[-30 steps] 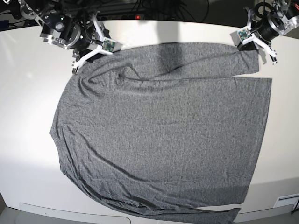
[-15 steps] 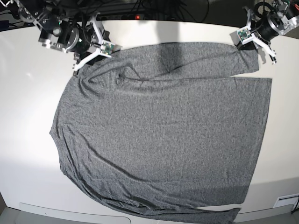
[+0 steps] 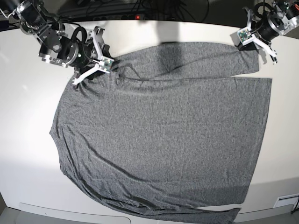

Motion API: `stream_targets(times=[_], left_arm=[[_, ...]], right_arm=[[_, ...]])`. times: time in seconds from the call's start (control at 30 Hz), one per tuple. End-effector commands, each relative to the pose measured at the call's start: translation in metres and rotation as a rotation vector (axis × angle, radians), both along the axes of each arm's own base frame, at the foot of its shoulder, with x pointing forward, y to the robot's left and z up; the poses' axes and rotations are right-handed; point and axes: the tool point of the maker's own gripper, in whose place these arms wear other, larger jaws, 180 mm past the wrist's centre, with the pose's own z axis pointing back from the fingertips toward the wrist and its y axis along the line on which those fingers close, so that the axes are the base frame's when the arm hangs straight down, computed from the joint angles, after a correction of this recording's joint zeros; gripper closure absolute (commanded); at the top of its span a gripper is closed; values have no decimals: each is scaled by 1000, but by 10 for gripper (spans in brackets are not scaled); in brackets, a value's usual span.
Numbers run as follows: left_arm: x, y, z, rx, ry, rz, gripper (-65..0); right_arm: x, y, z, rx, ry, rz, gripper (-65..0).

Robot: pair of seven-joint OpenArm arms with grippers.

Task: Fold the T-shirt properly
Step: 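Grasp the shirt's shoulder edges with the left and right grippers, then lift the shoulder edge and pull it toward the hem with both grippers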

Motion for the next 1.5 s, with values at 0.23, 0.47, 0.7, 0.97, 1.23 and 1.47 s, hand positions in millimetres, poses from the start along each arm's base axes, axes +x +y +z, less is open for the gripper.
stream_targets(times=[0.23, 0.47, 0.7, 0.97, 1.23, 1.47], left_arm=[[-2, 7, 0, 32, 12, -9, 0], [8, -10, 16, -77, -16, 31, 0], [44, -30, 73, -205, -136, 92, 0], [85, -16, 132, -267, -340, 194, 0], [103, -9, 135, -305, -368, 224, 0], [126, 12, 102, -320, -321, 303, 0]], right_arm=[[0, -18, -8, -87, 26, 11, -123], [8, -7, 0, -21, -18, 12, 0], [20, 11, 27, -1, -101, 34, 0], [56, -7, 63, 75, -185, -97, 0], [72, -7, 63, 106, -235, -183, 0], [92, 13, 57, 191, -241, -241, 0]])
